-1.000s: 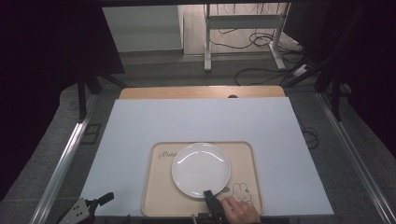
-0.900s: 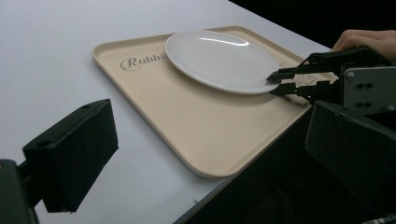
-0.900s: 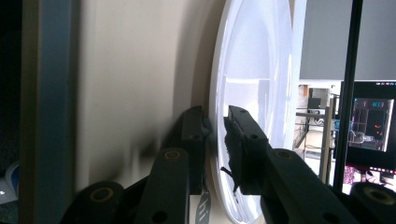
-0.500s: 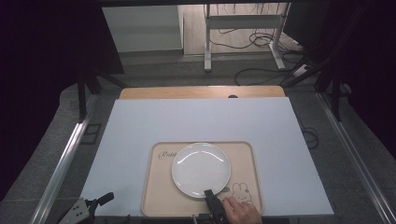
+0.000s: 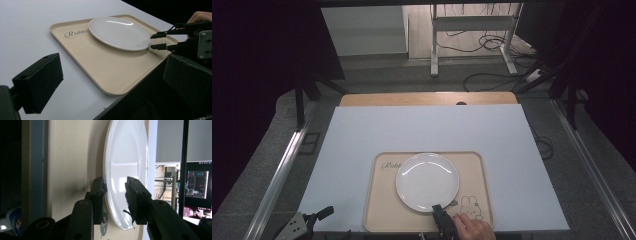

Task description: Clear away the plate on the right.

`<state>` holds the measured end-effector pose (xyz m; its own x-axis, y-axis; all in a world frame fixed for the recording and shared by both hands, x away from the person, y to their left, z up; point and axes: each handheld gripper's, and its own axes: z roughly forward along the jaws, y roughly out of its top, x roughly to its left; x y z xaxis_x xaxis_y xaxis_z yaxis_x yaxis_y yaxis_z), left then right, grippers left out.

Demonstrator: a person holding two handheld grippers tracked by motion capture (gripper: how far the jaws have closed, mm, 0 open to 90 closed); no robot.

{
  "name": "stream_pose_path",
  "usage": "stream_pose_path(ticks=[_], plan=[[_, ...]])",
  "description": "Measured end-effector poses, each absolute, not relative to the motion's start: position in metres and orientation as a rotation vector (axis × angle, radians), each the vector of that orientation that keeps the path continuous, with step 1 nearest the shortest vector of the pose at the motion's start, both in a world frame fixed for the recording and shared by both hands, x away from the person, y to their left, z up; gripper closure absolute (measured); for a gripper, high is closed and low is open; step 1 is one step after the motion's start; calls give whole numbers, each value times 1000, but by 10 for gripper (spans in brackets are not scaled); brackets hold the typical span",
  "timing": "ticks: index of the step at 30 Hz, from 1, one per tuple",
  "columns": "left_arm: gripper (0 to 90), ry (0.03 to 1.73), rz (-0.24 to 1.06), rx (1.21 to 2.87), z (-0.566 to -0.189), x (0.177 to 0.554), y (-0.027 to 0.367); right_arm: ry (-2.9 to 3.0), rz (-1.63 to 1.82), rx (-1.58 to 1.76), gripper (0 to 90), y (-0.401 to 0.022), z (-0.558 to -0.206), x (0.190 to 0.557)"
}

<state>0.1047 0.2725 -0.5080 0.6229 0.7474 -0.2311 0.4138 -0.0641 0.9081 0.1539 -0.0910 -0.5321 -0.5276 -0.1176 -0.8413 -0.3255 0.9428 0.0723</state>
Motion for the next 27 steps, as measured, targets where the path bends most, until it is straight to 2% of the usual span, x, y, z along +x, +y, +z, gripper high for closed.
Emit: stream_pose_path(ticks=[6,27], plan=[[18,963,360,1689,-508,105,272,2121,293,-274,630,-97,-527,155],[18,969,362,1686,-508,105,273,2193,442,-71,393,-113,-513,174]])
